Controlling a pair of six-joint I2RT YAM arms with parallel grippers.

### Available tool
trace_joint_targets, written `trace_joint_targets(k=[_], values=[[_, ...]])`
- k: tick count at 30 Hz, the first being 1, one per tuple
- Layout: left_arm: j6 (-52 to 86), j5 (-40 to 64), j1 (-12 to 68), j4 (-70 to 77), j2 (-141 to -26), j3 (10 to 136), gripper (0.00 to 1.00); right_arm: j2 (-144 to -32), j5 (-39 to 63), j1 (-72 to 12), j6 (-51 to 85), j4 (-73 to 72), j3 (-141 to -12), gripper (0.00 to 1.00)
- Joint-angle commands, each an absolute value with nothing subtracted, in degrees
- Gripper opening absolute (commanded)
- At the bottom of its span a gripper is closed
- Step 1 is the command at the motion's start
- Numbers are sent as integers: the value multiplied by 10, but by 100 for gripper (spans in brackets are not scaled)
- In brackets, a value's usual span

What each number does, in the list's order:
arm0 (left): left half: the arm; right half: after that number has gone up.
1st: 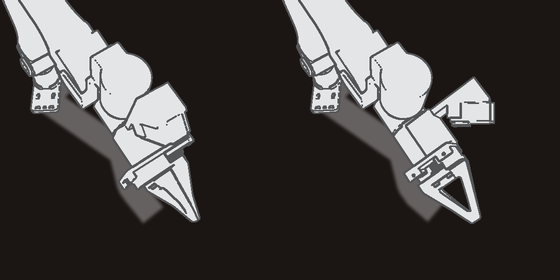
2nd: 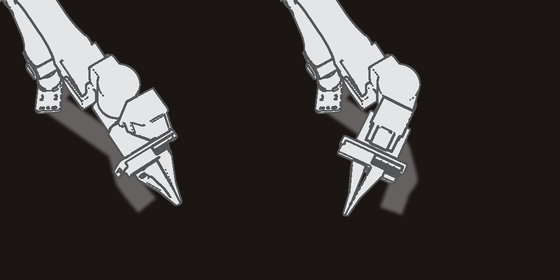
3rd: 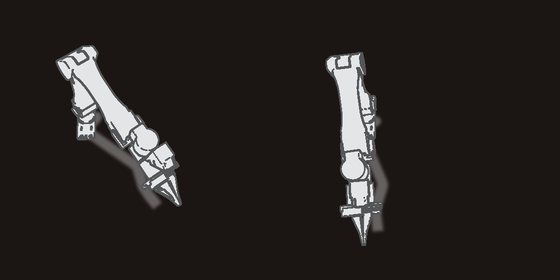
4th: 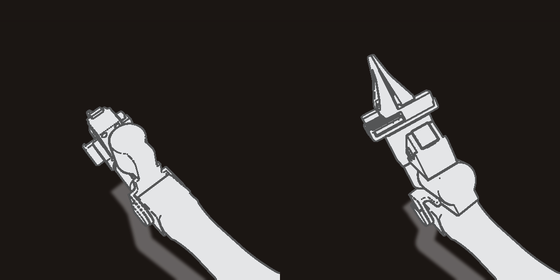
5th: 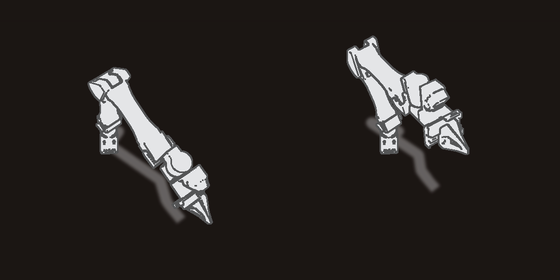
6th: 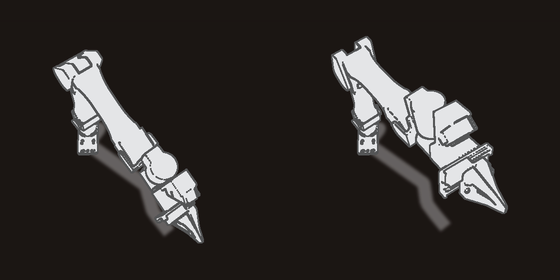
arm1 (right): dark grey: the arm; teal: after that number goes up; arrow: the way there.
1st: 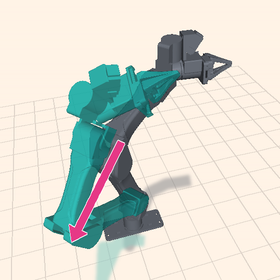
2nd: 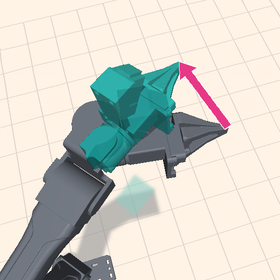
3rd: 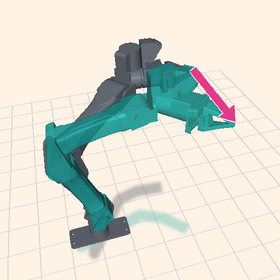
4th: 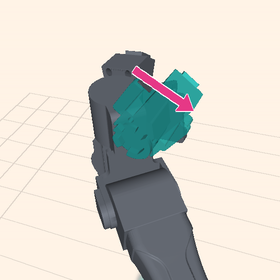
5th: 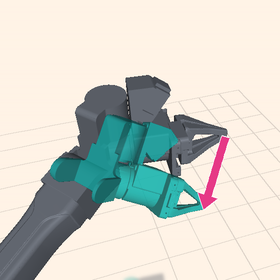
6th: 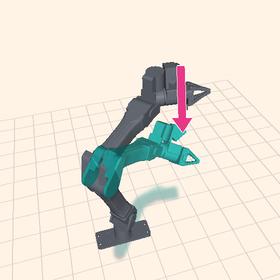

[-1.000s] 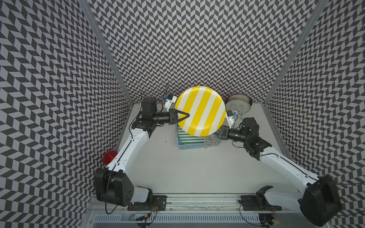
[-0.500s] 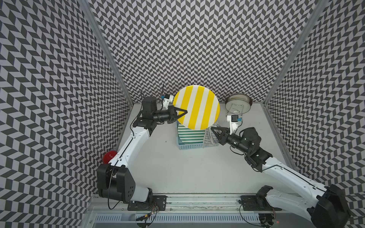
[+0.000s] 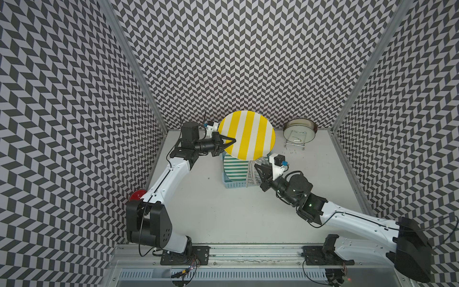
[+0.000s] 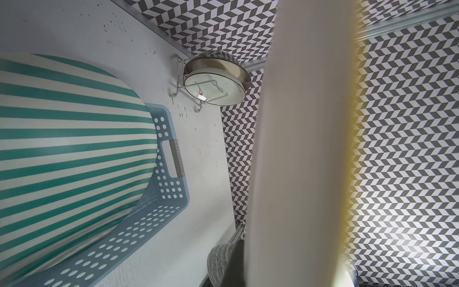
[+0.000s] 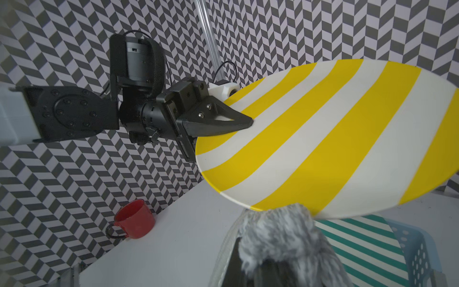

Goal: Wipe the wet plate dry
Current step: Wipe the plate with towel.

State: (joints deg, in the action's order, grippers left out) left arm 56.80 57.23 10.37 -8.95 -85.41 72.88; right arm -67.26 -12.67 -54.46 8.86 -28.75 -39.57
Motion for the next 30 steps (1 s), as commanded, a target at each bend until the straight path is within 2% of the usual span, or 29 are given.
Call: trace_joint_targets(k=[1,26,30], values=[[567,573,111,-59,-859,731,0,-700,-193,-562,12,-404,-435,0],[609,585,131,-21,-846,701,0,-932,-188,-598,-92,-470,-612,0],[606,587,131,-18,-842,700,0,-952,-231,-597,-92,-482,-629,0]])
